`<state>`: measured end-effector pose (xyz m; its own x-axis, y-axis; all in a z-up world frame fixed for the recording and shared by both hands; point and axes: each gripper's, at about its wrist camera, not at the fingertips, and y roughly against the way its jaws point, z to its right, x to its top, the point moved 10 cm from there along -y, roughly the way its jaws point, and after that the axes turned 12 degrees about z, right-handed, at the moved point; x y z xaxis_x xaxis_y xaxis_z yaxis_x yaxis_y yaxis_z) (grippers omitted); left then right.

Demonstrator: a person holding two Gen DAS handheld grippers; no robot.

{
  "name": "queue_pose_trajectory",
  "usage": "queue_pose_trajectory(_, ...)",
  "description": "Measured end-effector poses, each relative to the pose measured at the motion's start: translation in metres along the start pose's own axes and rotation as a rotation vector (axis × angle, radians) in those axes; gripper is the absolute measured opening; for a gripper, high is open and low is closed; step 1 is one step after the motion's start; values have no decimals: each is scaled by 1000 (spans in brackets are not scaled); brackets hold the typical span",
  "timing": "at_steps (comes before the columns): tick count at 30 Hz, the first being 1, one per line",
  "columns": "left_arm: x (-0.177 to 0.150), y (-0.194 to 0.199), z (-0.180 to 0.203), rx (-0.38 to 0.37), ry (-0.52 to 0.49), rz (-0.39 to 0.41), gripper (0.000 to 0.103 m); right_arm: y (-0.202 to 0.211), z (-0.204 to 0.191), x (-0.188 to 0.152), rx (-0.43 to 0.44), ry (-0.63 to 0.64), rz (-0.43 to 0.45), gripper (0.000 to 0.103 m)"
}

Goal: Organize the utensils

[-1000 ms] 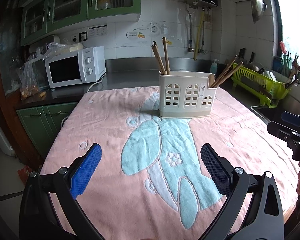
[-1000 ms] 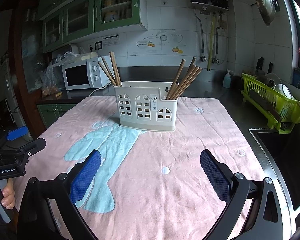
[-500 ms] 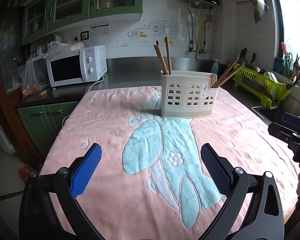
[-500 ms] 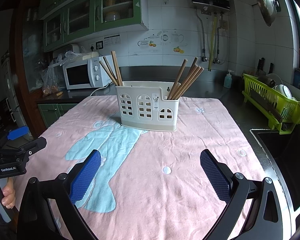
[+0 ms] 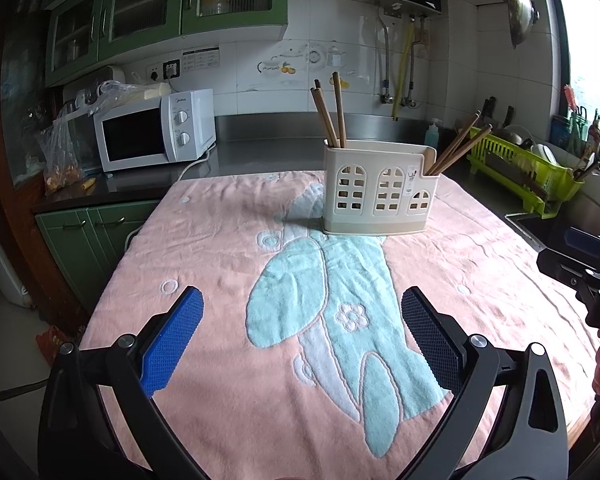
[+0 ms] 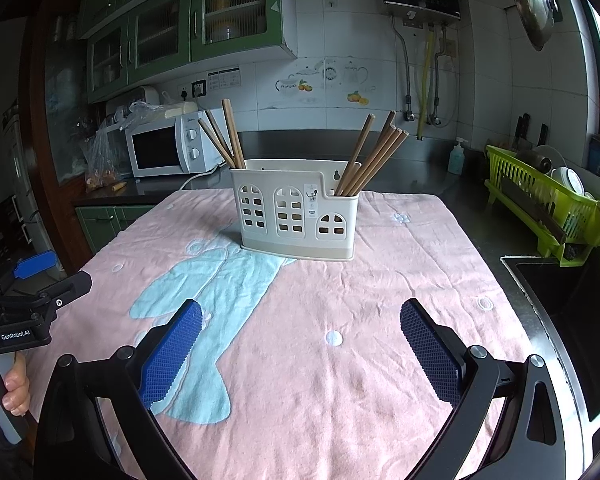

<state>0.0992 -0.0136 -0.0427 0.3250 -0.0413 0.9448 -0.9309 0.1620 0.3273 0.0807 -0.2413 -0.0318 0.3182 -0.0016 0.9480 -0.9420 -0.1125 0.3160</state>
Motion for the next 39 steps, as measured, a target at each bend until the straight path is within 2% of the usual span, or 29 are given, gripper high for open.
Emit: queue_pose_trajectory(39, -5, -6, 3, -2, 0, -13, 98, -7, -5, -9, 11, 3, -12, 96)
